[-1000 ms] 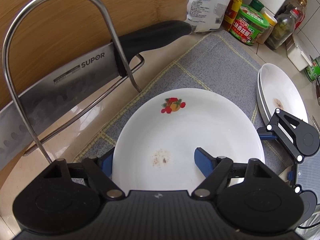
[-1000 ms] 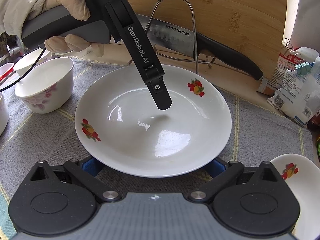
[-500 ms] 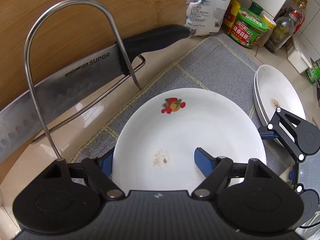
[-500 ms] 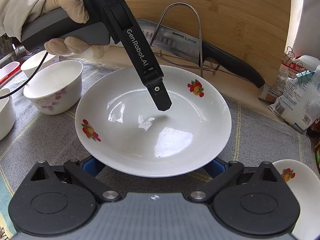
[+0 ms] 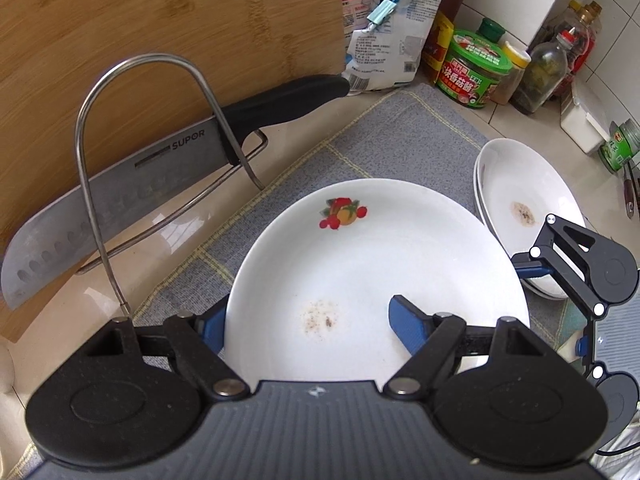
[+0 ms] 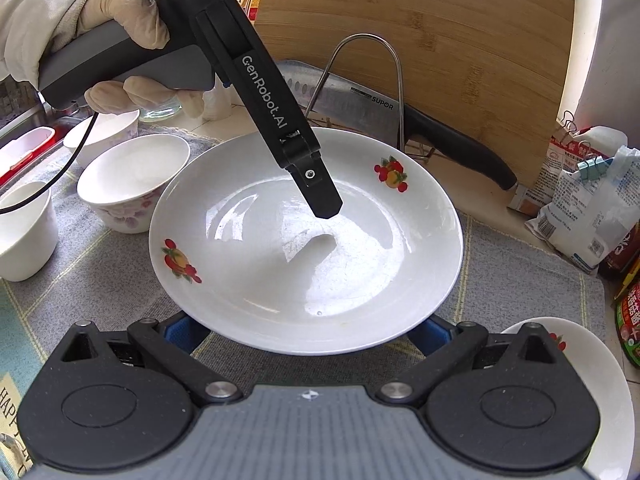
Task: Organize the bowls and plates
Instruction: 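Lift the fruit-print plate with the left tool and carry it toward the stack, then lower the fruit-print plate onto the plate stack with the left tool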
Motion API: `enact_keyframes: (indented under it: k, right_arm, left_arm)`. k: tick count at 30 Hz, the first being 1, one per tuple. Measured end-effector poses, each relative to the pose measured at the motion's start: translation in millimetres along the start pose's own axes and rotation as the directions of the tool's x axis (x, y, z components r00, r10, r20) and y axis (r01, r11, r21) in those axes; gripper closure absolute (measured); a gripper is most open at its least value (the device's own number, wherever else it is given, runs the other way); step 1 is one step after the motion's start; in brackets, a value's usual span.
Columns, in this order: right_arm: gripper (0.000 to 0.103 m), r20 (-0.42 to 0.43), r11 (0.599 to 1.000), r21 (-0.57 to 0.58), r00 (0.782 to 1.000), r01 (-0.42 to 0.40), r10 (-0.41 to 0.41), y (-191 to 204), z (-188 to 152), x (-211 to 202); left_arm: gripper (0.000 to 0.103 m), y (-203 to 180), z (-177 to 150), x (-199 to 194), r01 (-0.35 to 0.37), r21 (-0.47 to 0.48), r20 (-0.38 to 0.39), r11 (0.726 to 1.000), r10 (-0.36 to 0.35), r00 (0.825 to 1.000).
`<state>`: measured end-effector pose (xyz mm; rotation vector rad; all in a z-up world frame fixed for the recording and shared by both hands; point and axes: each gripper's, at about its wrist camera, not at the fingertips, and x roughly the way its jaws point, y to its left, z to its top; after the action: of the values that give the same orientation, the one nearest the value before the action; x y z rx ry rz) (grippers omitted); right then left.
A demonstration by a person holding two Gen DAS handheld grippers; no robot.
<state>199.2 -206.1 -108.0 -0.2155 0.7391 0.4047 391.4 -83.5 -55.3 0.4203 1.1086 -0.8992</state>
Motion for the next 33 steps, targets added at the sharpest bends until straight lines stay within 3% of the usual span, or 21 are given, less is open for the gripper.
enact_keyframes:
  k: [16,33]
  right_arm:
    - [0.000,0.022,0.998,0.032,0.998,0.052,-0.052,1,-26,-45]
    - [0.000,0.023,0.982,0.112,0.987,0.155,-0.158,-23,-67,-93]
  left_arm:
    - [0.023,-46,2,-12,0.013,0.057,0.022,0.998,-0.015,1.000]
    - [0.023,-110,30,5,0.064,0.164,0.019,0.984,-0.068,0.997]
